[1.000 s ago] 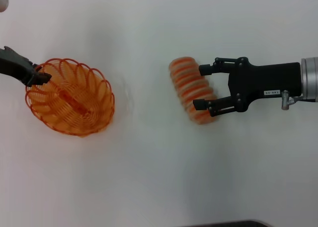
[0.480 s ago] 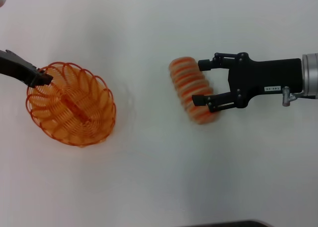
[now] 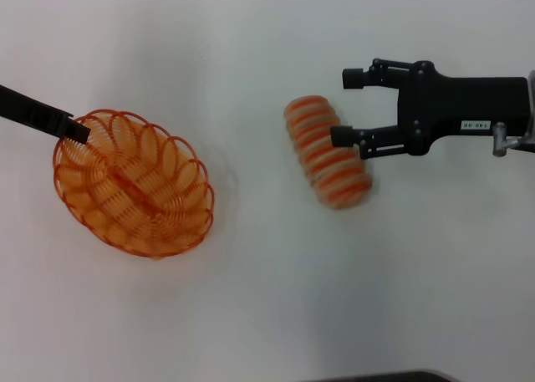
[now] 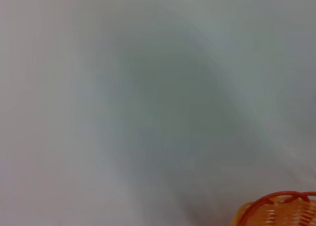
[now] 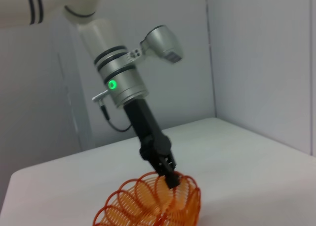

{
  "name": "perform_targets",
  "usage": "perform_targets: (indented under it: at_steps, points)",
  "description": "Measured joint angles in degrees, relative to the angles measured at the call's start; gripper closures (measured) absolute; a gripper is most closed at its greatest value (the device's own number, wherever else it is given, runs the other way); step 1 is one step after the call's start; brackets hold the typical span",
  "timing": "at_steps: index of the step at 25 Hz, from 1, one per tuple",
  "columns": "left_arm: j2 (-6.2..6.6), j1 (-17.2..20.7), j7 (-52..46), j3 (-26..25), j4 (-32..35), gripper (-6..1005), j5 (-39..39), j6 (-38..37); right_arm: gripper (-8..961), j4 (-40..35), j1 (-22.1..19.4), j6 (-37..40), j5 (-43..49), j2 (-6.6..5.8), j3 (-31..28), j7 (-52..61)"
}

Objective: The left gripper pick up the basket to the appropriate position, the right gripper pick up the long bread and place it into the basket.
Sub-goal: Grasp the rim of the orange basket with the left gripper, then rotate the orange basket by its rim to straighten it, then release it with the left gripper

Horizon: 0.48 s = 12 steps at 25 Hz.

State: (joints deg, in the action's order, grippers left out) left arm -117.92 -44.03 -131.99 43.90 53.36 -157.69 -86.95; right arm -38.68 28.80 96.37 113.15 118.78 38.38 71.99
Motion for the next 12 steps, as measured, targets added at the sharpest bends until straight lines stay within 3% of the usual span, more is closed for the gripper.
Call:
perform_targets:
  at_steps: [6, 12]
  points:
    - [-0.02, -0.4, -6.8, -0.6, 0.2, 911, 1.4, -2.9, 36, 0.1, 0.2, -1.0, -0.1, 0.42, -3.4, 0.7]
    - [0.22, -0.1, -9.4, -5.0, 0.2, 921, 5.3, -5.4, 37, 0.8, -0.2, -2.4, -1.7, 0.47, -5.5, 0.7]
